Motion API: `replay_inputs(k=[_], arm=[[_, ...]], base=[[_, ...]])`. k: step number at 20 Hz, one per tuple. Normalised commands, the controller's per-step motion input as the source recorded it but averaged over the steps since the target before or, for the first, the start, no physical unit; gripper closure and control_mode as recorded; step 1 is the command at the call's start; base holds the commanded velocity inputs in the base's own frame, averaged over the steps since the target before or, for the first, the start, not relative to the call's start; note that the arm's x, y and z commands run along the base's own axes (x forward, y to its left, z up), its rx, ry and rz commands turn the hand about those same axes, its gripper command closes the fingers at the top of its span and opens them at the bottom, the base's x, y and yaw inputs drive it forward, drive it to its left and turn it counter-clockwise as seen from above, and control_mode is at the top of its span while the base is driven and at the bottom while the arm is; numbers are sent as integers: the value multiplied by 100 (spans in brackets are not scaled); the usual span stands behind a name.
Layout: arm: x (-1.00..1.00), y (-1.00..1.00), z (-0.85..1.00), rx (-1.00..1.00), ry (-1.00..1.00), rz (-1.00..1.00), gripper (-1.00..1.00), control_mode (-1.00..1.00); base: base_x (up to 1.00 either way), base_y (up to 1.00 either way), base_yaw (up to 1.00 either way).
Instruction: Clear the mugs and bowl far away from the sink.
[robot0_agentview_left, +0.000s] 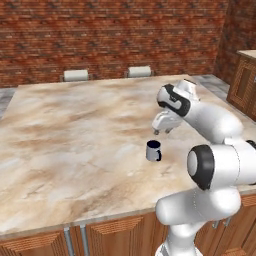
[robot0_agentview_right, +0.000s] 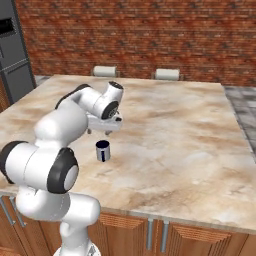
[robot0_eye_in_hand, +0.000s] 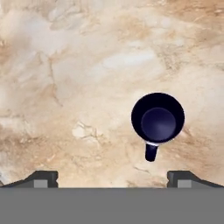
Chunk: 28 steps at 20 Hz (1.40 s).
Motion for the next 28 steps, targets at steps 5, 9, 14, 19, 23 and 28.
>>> replay_inputs(k=[5,9,14,19,23,28], arm=[[-88,0,84,-6,-2,6,-100,-100],[-100,0,61,-15,-3,5,-100,-100],[-98,0,29,-7,-1,-22,-100,-100],[-77,0,19,0,-4,-42,-100,-100],[-54,0,14,0,-7,-38,-100,-100],[-19,7,16,-4,-8,-17,-100,-100]], base=[[0,0,0],[0,0,0],[0,0,0],[0,0,0],[0,0,0],[0,0,0]])
